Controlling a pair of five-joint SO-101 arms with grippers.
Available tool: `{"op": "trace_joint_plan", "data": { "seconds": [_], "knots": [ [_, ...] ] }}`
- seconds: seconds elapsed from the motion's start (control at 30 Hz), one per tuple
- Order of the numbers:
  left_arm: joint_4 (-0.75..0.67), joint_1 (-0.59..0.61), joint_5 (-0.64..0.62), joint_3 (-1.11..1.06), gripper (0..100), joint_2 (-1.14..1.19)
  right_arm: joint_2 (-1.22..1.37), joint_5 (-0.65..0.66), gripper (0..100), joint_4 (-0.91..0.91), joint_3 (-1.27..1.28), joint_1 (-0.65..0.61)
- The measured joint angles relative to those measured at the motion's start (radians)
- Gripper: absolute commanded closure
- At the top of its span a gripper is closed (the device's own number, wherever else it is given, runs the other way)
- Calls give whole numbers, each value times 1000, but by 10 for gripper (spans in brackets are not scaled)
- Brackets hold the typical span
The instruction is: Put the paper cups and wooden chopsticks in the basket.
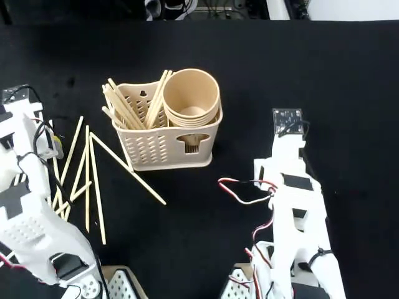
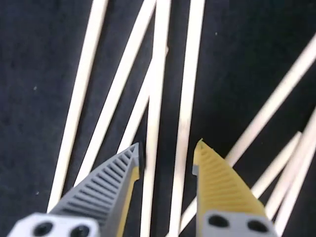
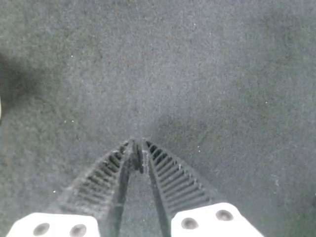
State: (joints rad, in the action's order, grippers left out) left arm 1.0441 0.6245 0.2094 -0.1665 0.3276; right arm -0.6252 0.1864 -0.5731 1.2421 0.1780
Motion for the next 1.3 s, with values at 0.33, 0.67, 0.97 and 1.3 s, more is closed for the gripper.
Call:
{"op": "trace_joint_plan", "data": {
  "seconds": [0.33,0.67,0.97,1.3],
  "knots": [
    [-25,-26,-3,18,971,37,0,0,986,0,0,0],
    [91,-20,-3,15,971,-106,0,0,986,0,0,0],
    [77,-55,-2,-206,971,-628,0,0,986,0,0,0],
    [-282,-63,-2,-583,971,-1206,0,0,986,0,0,0]
  ]
}}
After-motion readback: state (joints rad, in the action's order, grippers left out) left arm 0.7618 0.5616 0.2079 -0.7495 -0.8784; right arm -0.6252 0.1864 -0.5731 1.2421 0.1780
